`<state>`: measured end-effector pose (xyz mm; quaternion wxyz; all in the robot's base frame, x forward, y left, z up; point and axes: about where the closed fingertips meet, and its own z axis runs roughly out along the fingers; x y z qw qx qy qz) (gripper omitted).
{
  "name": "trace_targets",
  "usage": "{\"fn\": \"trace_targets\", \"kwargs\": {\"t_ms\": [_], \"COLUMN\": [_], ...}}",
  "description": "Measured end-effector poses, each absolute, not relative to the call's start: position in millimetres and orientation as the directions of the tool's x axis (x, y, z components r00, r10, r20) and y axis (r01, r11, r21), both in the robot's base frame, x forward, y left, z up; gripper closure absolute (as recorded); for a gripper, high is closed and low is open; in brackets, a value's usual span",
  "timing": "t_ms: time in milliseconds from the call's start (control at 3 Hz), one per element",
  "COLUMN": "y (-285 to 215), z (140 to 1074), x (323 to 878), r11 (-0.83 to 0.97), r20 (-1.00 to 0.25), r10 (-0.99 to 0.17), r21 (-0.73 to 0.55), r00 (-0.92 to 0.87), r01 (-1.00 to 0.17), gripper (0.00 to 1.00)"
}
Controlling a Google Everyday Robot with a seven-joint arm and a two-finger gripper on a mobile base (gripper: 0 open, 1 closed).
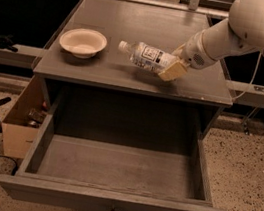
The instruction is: Pick blue plastic bottle from top drawer and place on counter
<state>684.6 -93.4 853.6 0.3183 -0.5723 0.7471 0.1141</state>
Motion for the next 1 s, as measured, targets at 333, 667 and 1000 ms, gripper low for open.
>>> {"fn": "trace_targets", "kwargs": {"t_ms": [333,667,1000], "y": [-93.3,-93.3,-93.3], "z": [853.6,853.5,853.5], "x": [684.6,684.6,684.6], "r11": [0.319,0.319,0.319], "r20": [-0.606,-0.606,-0.606], "r10": [-0.783,-0.783,-0.783], "r21": [-0.194,-0.194,-0.194], "r00": [-0.142,-0.142,-0.142], "r01": [-0.928,-0.928,-0.928], "gripper": [0.07,0.00,0.00]}}
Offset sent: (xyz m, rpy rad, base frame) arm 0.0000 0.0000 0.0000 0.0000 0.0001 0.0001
